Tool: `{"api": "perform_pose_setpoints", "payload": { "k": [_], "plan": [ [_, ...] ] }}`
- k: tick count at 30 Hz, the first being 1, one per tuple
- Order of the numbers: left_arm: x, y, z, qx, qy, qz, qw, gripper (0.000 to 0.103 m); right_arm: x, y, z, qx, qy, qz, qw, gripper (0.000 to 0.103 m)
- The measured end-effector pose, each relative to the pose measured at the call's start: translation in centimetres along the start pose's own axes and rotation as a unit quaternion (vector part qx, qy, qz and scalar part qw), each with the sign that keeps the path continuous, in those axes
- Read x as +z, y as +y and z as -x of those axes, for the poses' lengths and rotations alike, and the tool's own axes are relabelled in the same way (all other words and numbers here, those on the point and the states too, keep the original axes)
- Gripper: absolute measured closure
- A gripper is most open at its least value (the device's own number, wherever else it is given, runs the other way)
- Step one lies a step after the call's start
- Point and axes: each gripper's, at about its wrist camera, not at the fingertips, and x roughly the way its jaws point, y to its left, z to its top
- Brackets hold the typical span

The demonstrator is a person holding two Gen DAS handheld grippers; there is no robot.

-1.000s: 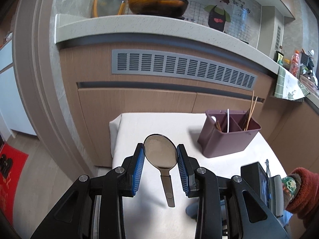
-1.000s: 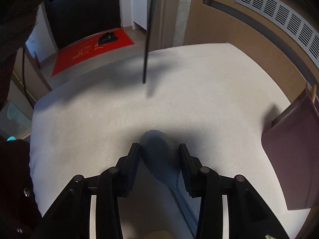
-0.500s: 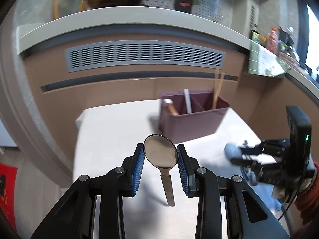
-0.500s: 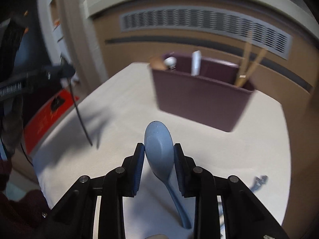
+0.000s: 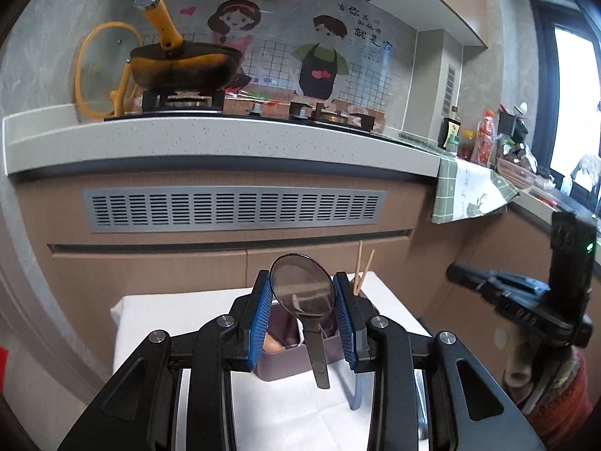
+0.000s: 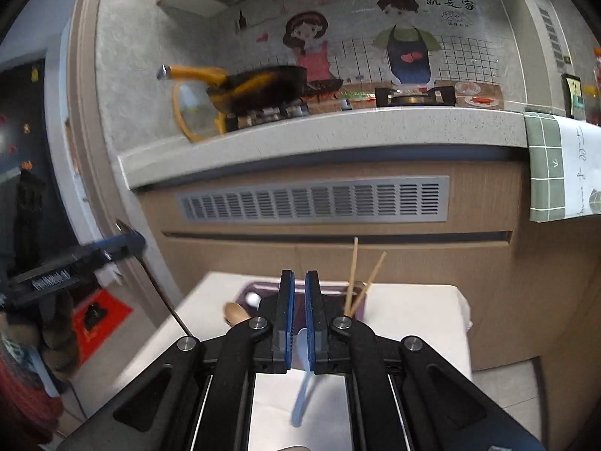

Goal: Organize utensils

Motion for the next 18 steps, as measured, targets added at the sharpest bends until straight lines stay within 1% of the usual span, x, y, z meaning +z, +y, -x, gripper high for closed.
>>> {"api": "perform_pose_setpoints", "payload": {
  "k": [2, 3, 5, 7, 9, 12, 14, 16, 18],
  "plan": [
    [-1.0, 0.3, -0.5, 0.002, 0.006, -0.002, 1.0000, 0.069, -1.6, -0.1, -0.7, -0.004, 0.032, 0.023, 0.999, 0.093],
    [-1.6, 0.4, -0.7, 0.002, 0.011, -0.001, 0.9999, 0.069, -2.9, -0.2, -1.0, -0.008, 0.051, 0.028, 0.998, 0.085],
    [-3.1, 0.9, -1.7, -0.002, 0.033, 0.007, 0.9994, 0.069, -5.5, -0.9, -2.0, -0.012, 0.083, 0.022, 0.996, 0.073],
    [-4.7, 1.3, -2.4, -0.007, 0.052, 0.017, 0.9985, 0.069, -8.2, -1.6, -3.7, -0.011, 0.114, 0.003, 0.993, 0.073],
    [-6.4, 1.8, -3.4, -0.007, 0.078, 0.024, 0.9967, 0.069, -10.6, -2.3, -5.5, -0.026, 0.151, -0.014, 0.988, 0.073],
    [-8.5, 2.3, -4.4, -0.008, 0.105, 0.032, 0.9939, 0.069, -13.4, -3.5, -6.5, -0.047, 0.183, -0.048, 0.981, 0.073],
    [-9.5, 2.7, -5.0, -0.011, 0.118, 0.043, 0.9920, 0.069, -14.7, -4.8, -6.6, -0.077, 0.195, -0.078, 0.975, 0.073],
    [-10.2, 2.9, -5.6, -0.015, 0.126, 0.050, 0.9907, 0.069, -15.5, -6.3, -6.6, -0.107, 0.194, -0.104, 0.970, 0.072],
    [-10.6, 3.0, -6.1, -0.019, 0.130, 0.056, 0.9897, 0.069, -15.8, -7.6, -7.3, -0.117, 0.196, -0.137, 0.964, 0.068]
  ]
}}
